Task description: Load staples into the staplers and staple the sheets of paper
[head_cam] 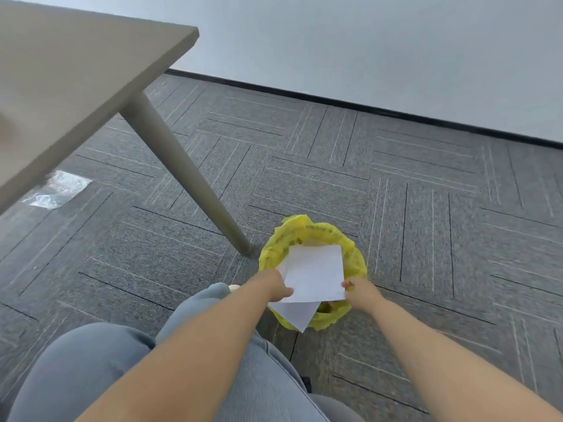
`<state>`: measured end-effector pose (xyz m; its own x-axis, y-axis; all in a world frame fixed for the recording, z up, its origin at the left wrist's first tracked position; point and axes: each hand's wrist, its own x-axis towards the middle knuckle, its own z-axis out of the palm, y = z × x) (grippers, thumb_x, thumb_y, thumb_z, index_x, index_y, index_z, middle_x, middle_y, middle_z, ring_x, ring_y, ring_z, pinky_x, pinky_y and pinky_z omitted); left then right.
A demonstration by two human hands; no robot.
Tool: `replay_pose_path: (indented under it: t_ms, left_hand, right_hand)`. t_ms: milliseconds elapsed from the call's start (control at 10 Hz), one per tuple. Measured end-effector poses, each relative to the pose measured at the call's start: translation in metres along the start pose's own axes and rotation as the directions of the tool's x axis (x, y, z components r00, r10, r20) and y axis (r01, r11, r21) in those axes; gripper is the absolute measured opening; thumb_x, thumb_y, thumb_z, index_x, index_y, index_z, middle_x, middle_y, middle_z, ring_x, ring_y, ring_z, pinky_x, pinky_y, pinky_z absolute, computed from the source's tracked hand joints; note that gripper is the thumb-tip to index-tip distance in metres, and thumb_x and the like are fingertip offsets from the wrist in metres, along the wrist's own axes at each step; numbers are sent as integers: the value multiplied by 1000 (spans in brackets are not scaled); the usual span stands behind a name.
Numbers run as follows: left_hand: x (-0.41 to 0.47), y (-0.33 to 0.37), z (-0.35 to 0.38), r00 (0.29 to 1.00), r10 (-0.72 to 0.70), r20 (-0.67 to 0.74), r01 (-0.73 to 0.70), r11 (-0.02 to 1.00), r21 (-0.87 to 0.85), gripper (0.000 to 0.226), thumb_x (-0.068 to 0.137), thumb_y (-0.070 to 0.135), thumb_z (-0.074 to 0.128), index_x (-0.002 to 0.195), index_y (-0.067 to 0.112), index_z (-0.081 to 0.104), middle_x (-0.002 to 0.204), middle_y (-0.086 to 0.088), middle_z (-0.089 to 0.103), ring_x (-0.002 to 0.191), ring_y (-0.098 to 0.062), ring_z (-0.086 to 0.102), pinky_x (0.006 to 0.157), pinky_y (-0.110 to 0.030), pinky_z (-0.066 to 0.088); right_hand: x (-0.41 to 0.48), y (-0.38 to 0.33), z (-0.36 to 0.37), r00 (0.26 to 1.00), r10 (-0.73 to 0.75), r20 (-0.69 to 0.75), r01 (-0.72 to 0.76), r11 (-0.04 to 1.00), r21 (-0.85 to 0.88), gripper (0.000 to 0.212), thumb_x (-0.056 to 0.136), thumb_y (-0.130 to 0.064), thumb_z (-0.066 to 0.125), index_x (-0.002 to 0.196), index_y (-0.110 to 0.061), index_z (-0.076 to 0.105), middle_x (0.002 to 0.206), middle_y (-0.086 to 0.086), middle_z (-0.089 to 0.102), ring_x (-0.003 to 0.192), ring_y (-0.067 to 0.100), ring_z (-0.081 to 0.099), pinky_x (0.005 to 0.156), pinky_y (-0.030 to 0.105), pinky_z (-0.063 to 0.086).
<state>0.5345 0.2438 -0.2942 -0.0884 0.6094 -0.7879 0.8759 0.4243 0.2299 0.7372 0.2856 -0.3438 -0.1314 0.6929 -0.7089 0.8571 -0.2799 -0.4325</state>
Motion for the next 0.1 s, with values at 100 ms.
replay_pose_path:
  t_ms: [100]
  left_hand:
    - [-9, -1, -14, 997, 26, -73, -22, 998, 62, 55, 92, 39, 47, 132, 1, 43, 136, -15, 50, 120, -29, 49, 91, -36, 41]
  right_hand:
    - [0, -7, -14, 996, 10, -88, -12, 1000, -26, 31, 90, -10, 42, 119, -8, 55, 126, 15, 57, 110, 30, 54, 86, 32, 45]
